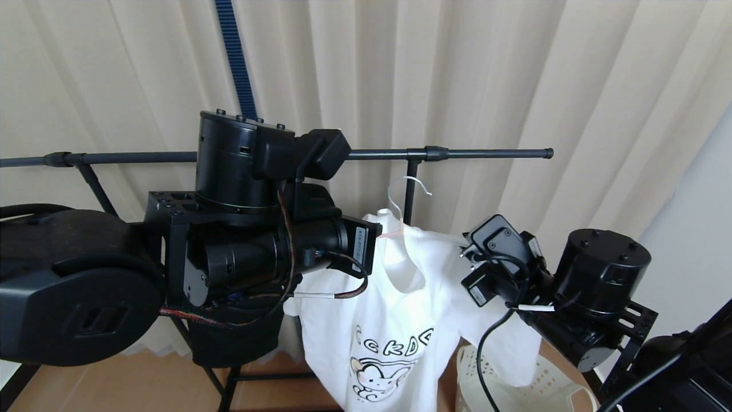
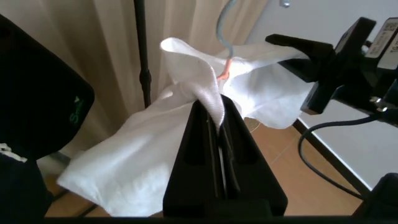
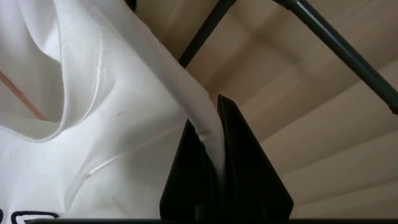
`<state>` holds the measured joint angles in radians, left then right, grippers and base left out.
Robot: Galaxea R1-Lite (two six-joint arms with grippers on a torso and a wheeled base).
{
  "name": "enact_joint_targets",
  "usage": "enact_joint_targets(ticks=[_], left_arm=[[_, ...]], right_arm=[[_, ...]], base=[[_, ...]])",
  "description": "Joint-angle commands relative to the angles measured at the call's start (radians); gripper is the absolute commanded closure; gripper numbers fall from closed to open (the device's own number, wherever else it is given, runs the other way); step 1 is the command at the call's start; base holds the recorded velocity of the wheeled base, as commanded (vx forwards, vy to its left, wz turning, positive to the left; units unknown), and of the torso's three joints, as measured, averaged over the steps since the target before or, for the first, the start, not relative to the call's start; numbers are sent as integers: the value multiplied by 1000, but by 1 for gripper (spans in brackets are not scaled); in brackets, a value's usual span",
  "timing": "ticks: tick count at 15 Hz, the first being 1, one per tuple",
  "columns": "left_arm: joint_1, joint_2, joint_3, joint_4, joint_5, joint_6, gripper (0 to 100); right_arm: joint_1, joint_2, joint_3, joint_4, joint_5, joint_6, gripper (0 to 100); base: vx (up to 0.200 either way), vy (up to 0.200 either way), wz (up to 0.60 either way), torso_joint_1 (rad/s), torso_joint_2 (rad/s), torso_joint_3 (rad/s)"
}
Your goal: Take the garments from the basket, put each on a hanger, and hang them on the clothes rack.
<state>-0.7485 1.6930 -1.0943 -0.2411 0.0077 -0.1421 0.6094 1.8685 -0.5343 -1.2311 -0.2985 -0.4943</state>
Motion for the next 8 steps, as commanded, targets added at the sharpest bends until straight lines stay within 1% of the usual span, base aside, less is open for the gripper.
enact_joint_targets(ticks=[1, 2, 4, 5, 6, 8], left_arm=[[-3, 14, -1, -1, 2, -1, 100], [-3, 16, -3, -1, 3, -1, 100], [1, 19, -3, -1, 3, -1, 100], [1, 22, -3, -1, 15, -1, 100], [3, 34, -4, -3, 49, 1, 100], [3, 43, -3, -11, 86, 1, 100]], right_arm=[[4, 37, -20, -2, -1, 42, 100], [4, 29, -30, 2, 6, 74, 100], [4, 24, -43, 2, 12, 103, 100], [4, 20, -50, 2, 29, 131, 100], [4, 8, -58, 4, 53, 160, 100], [3, -8, -67, 5, 61, 181, 100]], base=[[0, 0, 0, 0, 0, 0], [0, 0, 0, 0, 0, 0], [0, 0, 0, 0, 0, 0], [0, 0, 0, 0, 0, 0], [0, 0, 0, 0, 0, 0], [0, 0, 0, 0, 0, 0]])
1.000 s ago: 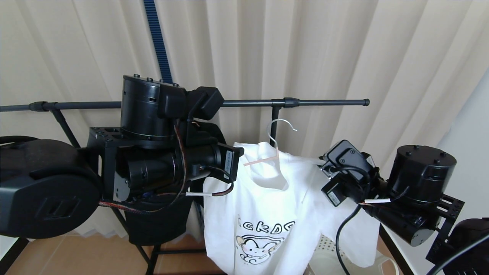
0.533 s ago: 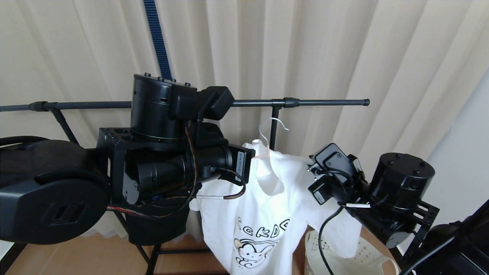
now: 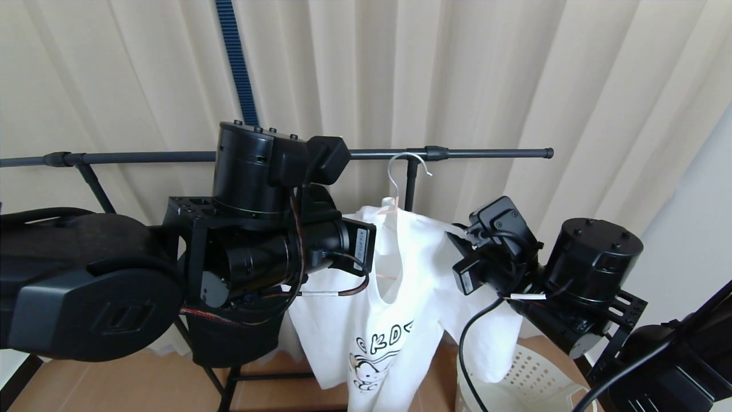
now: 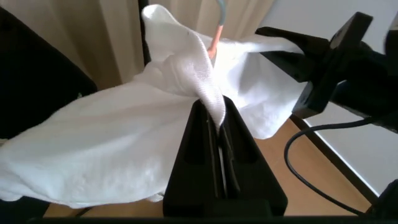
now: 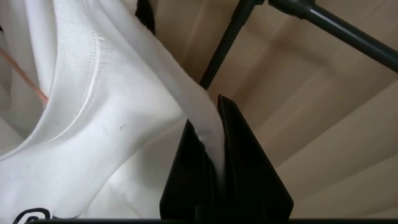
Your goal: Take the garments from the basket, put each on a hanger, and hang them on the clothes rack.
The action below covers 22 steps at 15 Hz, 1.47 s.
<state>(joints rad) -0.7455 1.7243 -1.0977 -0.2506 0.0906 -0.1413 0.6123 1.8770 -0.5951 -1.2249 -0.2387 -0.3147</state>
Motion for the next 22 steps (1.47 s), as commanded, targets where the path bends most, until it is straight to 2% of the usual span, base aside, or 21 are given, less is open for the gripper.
enact_joint_targets(ticks=[1, 3, 6, 9, 10, 14, 16, 19, 20, 22], left_arm=[[2, 14, 1, -6, 4, 0, 100], [2, 20, -1, -7, 8, 2, 100], [0, 23, -1, -9, 8, 2, 100], [0, 28, 2, -32, 8, 2, 100], [-2, 29, 4, -45, 8, 3, 0], [-6, 23, 18, -50, 8, 5, 0], [-32, -35, 61, -52, 9, 5, 0], [-51, -107, 99, -52, 47, 5, 0], [-49, -164, 145, -52, 57, 8, 0], [0, -242, 217, -52, 41, 22, 0]], right_arm=[[0, -26, -11, -1, 7, 26, 100], [0, -33, -9, -2, 42, 39, 100], [0, -49, -12, -2, 45, 65, 100], [0, -61, -11, -2, 82, 80, 100], [0, -64, -9, -2, 84, 80, 100], [-3, -64, -11, -4, 84, 83, 100], [-13, -61, -12, -4, 85, 85, 100], [-40, -62, -12, -2, 114, 86, 100], [-63, -67, -8, -4, 144, 86, 100], [-95, -78, -2, -1, 185, 86, 100]], base=[[0, 0, 0, 0, 0, 0], [0, 0, 0, 0, 0, 0], [0, 0, 0, 0, 0, 0], [0, 0, 0, 0, 0, 0], [0, 0, 0, 0, 0, 0], [0, 0, 0, 0, 0, 0], [0, 0, 0, 0, 0, 0], [0, 0, 0, 0, 0, 0], [0, 0, 0, 0, 0, 0], [0, 0, 0, 0, 0, 0]])
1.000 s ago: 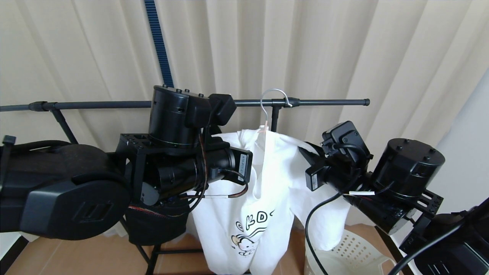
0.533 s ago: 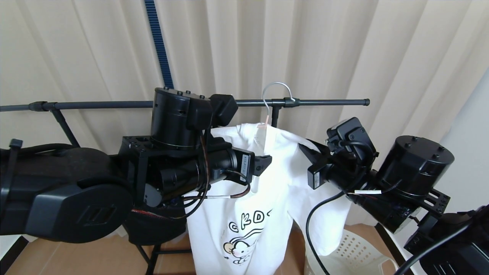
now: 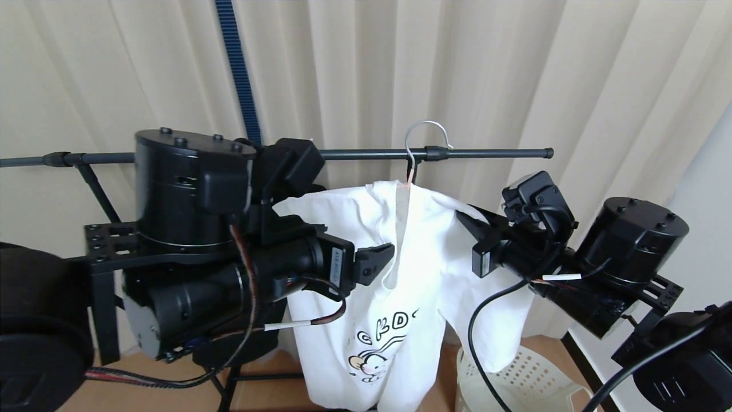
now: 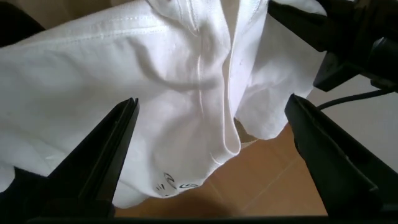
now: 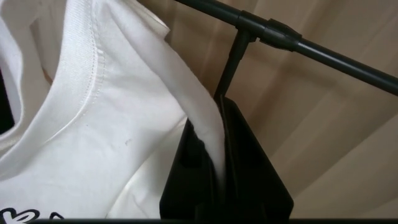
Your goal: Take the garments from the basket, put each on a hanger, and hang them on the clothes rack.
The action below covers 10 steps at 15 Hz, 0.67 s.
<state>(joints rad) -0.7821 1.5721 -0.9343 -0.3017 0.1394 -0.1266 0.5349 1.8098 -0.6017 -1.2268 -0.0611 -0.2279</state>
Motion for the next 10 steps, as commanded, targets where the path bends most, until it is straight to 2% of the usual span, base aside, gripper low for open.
enact_joint_targets(ticks=[1, 3, 4, 5, 6, 7, 8, 9, 10], left_arm=[[103, -110, 77, 0, -55, 12, 0], [222, -152, 100, 0, -233, 15, 0], [308, -155, 111, 0, -348, 30, 0], [365, -153, 114, 0, -422, 47, 0], [483, -144, 127, 0, -566, 91, 0], [520, -132, 135, 0, -618, 110, 0], [590, -103, 152, -8, -730, 137, 0], [609, -93, 160, -22, -768, 142, 0], [627, -64, 183, -66, -836, 142, 0]], right_arm=[[-39, -12, 8, 1, 40, -1, 100], [-69, -24, 16, 1, 93, -1, 100], [-90, -30, 28, -2, 127, 2, 100], [-101, -37, 33, 0, 150, 4, 100], [-119, -55, 43, 1, 204, 7, 100], [-128, -63, 51, 1, 224, 7, 100], [-150, -75, 59, 1, 276, 7, 100], [-159, -78, 65, 1, 296, 9, 100], [-179, -86, 77, 0, 349, 9, 100]], base=[[0, 0, 0, 0, 0, 0], [0, 0, 0, 0, 0, 0], [0, 0, 0, 0, 0, 0], [0, 0, 0, 0, 0, 0], [0, 0, 0, 0, 0, 0], [0, 0, 0, 0, 0, 0], [0, 0, 0, 0, 0, 0], [0, 0, 0, 0, 0, 0], [0, 0, 0, 0, 0, 0]])
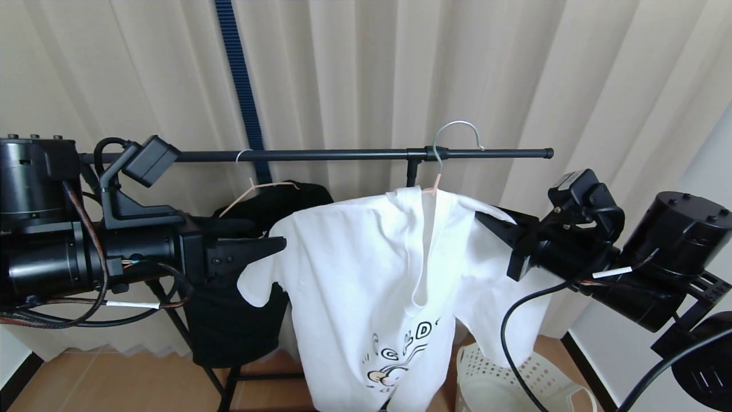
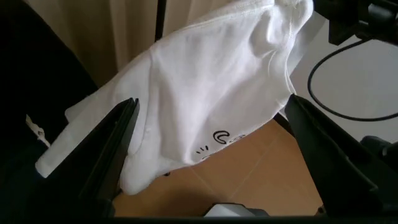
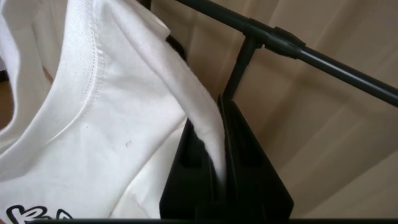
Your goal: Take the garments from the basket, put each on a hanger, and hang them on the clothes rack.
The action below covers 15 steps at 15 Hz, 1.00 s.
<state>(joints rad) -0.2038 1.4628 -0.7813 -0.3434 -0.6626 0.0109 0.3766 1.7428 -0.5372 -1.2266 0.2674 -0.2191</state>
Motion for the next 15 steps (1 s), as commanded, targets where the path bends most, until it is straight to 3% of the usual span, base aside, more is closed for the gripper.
enact_joint_targets(ticks=[1, 5, 13, 14, 15], left_arm=[[50, 60, 39, -45, -46, 4, 0], [40, 180, 120, -246, -49, 1, 0], [32, 245, 137, -256, -45, -6, 0], [32, 241, 137, -256, -45, -6, 100], [38, 238, 139, -256, -43, -6, 100]], right_arm=[[-27, -19, 14, -1, 41, 0, 100], [-42, -34, 23, -2, 67, 1, 100], [-42, -37, 23, -1, 73, 12, 100], [-42, -37, 23, -1, 73, 11, 100], [-42, -35, 22, -1, 73, 12, 100]], base=[[0, 0, 0, 0, 0, 0], [0, 0, 0, 0, 0, 0], [0, 0, 0, 0, 0, 0], [0, 0, 0, 0, 0, 0], [0, 0, 0, 0, 0, 0]])
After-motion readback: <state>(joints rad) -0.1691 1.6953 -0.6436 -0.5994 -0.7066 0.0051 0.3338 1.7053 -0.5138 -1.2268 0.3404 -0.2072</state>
